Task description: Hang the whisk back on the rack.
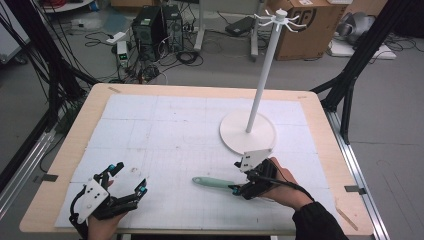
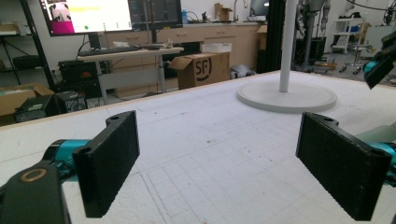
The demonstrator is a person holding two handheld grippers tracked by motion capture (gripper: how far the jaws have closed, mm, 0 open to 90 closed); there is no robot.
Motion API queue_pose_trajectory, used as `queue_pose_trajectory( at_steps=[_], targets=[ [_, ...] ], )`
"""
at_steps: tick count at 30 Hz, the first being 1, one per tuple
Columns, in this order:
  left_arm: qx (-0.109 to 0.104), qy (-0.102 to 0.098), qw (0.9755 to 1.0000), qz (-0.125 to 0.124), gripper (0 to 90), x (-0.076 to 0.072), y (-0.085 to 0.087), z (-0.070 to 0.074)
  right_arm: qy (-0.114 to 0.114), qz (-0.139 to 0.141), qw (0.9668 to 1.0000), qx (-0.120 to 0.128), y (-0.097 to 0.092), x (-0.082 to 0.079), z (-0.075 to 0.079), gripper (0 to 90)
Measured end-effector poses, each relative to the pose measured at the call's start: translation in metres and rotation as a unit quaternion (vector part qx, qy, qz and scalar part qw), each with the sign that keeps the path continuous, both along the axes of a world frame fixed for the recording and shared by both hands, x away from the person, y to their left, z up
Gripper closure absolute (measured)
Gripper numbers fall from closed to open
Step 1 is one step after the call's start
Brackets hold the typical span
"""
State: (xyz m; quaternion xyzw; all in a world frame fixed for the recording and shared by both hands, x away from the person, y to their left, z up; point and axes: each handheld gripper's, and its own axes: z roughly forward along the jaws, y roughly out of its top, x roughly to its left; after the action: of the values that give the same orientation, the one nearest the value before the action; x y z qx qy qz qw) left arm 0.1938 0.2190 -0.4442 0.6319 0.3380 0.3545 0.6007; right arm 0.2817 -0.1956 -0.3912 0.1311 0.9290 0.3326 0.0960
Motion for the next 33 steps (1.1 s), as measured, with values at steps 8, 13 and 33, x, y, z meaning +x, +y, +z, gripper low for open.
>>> queue_pose_trajectory(
  at_steps=[8,13,33],
  targets=[
    [0.004,-0.001,1.0,0.002,13.9,0.001,0.0,0.001,0.036,0.009,0.9963,-0.078,0.022,0.006,-0.013,28.8],
    [0.0,-0.001,1.0,0.003,13.9,0.0,0.001,0.001,0.059,0.017,0.9909,-0.12,0.038,0.01,-0.019,31.3],
    [-0.007,0.003,1.0,-0.005,13.9,0.003,-0.001,0.001,0.099,0.042,0.975,-0.194,0.061,0.023,-0.032,36.8]
  ],
)
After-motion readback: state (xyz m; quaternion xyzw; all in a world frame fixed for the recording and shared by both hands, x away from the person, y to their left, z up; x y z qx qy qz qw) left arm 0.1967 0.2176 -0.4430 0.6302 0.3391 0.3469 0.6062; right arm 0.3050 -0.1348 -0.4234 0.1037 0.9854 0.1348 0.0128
